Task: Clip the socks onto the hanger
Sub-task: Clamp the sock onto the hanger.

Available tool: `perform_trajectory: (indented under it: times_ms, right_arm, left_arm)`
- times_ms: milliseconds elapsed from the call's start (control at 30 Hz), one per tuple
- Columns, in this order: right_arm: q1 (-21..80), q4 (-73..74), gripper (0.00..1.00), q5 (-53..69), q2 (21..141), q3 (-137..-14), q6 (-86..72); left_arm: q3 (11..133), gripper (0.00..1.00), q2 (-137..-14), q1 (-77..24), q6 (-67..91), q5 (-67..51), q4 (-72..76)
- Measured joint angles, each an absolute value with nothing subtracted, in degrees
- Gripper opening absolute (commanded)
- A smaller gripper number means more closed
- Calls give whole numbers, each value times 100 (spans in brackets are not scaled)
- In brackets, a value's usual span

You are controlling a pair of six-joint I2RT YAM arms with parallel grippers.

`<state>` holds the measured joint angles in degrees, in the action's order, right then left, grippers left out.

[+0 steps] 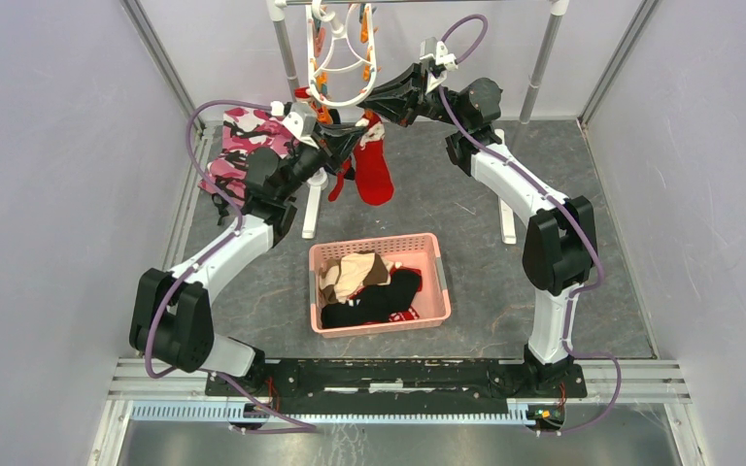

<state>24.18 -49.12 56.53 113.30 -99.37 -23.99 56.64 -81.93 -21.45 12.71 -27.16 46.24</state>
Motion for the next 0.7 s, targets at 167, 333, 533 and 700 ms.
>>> perform_trajectory:
  times_ms: [167,333,533,700]
  right_arm:
    - [2418,-4915,26,5653,11330,-9935,-2399]
    - [2429,-4917,55,5710,11229,-9754,-2399]
    - [2438,-4899,67,5780,11067,-9520,-2394]
    - [2438,-4777,75,5774,10812,-9185,-2204]
  left_arm:
    - [5719,2,-8237,-2110,1500,-2731,4733]
    - [5760,2,-8296,-2093,1584,-2738,4770]
    - [5760,2,-8296,-2062,1584,-2740,4810]
    - [5756,2,-8265,-2003,1581,-2716,4779]
